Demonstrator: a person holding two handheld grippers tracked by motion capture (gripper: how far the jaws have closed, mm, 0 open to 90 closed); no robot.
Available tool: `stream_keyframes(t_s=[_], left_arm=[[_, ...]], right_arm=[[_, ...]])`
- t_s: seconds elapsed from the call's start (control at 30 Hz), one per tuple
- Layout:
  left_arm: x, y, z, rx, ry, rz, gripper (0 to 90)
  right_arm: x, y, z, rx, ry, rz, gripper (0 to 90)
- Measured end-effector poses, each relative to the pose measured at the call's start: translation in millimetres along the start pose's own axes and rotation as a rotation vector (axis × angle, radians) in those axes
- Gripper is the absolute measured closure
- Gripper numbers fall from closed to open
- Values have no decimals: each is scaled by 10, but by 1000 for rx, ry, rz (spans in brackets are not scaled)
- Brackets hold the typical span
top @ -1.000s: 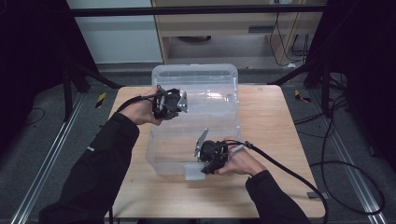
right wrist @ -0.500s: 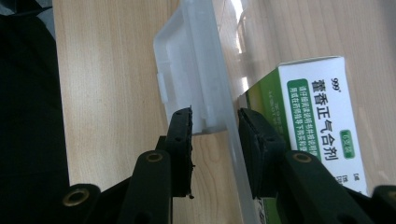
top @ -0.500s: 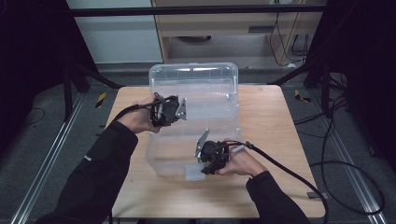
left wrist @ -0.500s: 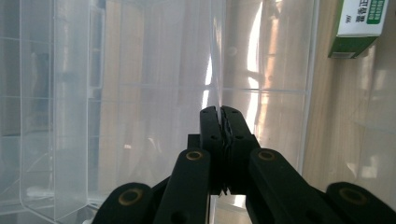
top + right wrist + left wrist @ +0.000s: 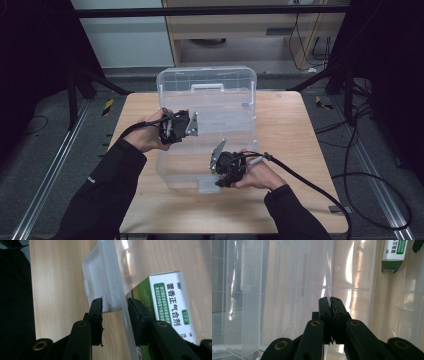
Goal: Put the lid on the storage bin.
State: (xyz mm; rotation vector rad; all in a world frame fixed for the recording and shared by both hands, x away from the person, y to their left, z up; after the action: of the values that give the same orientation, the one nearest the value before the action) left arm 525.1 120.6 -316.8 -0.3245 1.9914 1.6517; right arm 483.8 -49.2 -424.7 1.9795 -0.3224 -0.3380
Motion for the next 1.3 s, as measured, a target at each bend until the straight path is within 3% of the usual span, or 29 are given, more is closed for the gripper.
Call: stream_keyframes(t_s=[0.5, 1.0, 1.03, 1.17, 1.27, 1.3], left_arm=[[215, 28, -18, 10, -20, -4, 865], [279, 22, -30, 10, -14, -3, 860], [281, 22, -31, 10, -15, -3, 860], [293, 28, -34, 3, -15, 2, 860], [303, 25, -32, 9, -11, 5, 859], [303, 25, -32, 9, -11, 5, 858]], right_arm=[[-10, 3, 13, 13, 11, 4, 653], [-42, 35, 20, 31, 32, 39, 649], [-50, 85, 15, 62, 26, 37, 643], [-53, 151, 23, 75, 31, 46, 629], [-55, 275, 56, 144, 22, 53, 627], [-55, 275, 56, 144, 22, 53, 627]])
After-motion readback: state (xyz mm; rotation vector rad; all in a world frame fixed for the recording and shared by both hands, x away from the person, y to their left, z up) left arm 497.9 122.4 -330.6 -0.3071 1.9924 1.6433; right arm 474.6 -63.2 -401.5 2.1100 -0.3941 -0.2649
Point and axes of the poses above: each handheld gripper's, and its own axes: y roughly backward along the jaws, z roughly out of its underside, x roughly to its right, the point moved 2 cm from there along -y, roughly forward along the jaws, and after that the axes turned 13 degrees about -y, right-handed, at the moved point
